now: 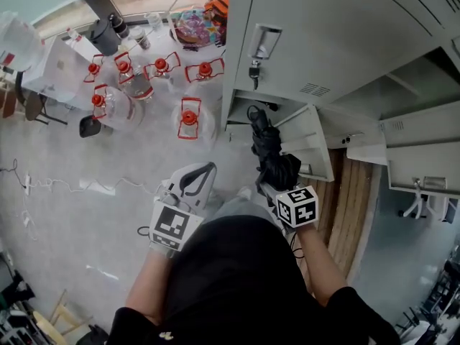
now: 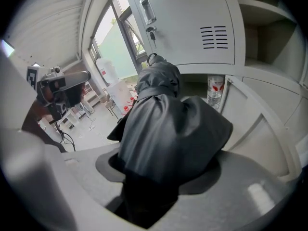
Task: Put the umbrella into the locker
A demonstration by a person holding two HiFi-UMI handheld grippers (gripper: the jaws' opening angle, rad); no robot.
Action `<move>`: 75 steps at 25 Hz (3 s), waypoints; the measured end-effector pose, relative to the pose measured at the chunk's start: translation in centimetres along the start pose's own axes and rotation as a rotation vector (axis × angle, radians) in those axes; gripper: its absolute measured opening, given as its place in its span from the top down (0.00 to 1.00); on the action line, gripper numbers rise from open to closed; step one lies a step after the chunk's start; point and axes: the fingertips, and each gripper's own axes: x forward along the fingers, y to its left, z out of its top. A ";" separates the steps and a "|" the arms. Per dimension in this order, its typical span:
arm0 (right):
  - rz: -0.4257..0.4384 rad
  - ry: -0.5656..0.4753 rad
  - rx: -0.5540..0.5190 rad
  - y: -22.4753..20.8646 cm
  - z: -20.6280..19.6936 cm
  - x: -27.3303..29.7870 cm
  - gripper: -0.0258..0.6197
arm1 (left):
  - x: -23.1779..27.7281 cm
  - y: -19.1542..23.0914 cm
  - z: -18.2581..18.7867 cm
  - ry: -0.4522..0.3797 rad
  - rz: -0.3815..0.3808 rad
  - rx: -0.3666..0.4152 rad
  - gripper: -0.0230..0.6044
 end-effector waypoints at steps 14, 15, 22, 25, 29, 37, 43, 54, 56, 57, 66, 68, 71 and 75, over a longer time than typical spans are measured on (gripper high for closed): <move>-0.088 0.016 0.135 -0.4 0.2 7.5 0.55 | -1.0 5.1 -3.6 0.061 -0.066 -0.043 0.94; -0.089 0.018 0.146 -0.6 0.3 8.0 0.55 | -0.8 5.2 -3.8 0.066 -0.069 -0.043 0.94; -0.095 0.024 0.182 -3.9 1.2 11.8 0.55 | 2.0 5.9 -4.5 0.118 -0.065 -0.058 0.94; -0.105 0.019 0.196 -5.7 1.9 13.7 0.55 | 3.2 6.0 -4.7 0.140 -0.066 -0.063 0.94; -0.118 0.006 0.225 -8.0 3.0 15.7 0.55 | 4.0 5.8 -4.7 0.156 -0.062 -0.061 0.94; -0.128 -0.025 0.291 -11.2 4.9 17.9 0.54 | 3.6 5.7 -5.1 0.181 -0.037 -0.065 0.94; -0.124 -0.037 0.339 -12.2 5.9 19.7 0.54 | 3.2 5.2 -5.8 0.199 -0.037 -0.061 0.94; -0.129 -0.084 0.421 -13.7 7.9 21.6 0.53 | 2.3 5.0 -7.0 0.225 -0.028 -0.069 0.94; -0.133 -0.088 0.437 -14.1 8.0 22.0 0.53 | 2.2 5.1 -7.2 0.228 -0.024 -0.072 0.94; -0.135 -0.088 0.444 -14.2 8.1 22.2 0.53 | 2.1 5.2 -7.2 0.230 -0.023 -0.073 0.94; -0.144 -0.109 0.479 -15.1 9.8 23.1 0.51 | 2.2 5.5 -7.5 0.236 -0.020 -0.076 0.94; -0.145 -0.116 0.490 -15.3 10.2 23.3 0.50 | 2.2 5.7 -7.5 0.236 -0.019 -0.076 0.94; -0.142 -0.135 0.504 -15.6 10.6 23.9 0.50 | 2.4 5.8 -7.7 0.240 -0.017 -0.075 0.94; -0.125 -0.181 0.529 -15.8 11.4 24.2 0.49 | 2.3 6.1 -7.7 0.243 -0.008 -0.074 0.94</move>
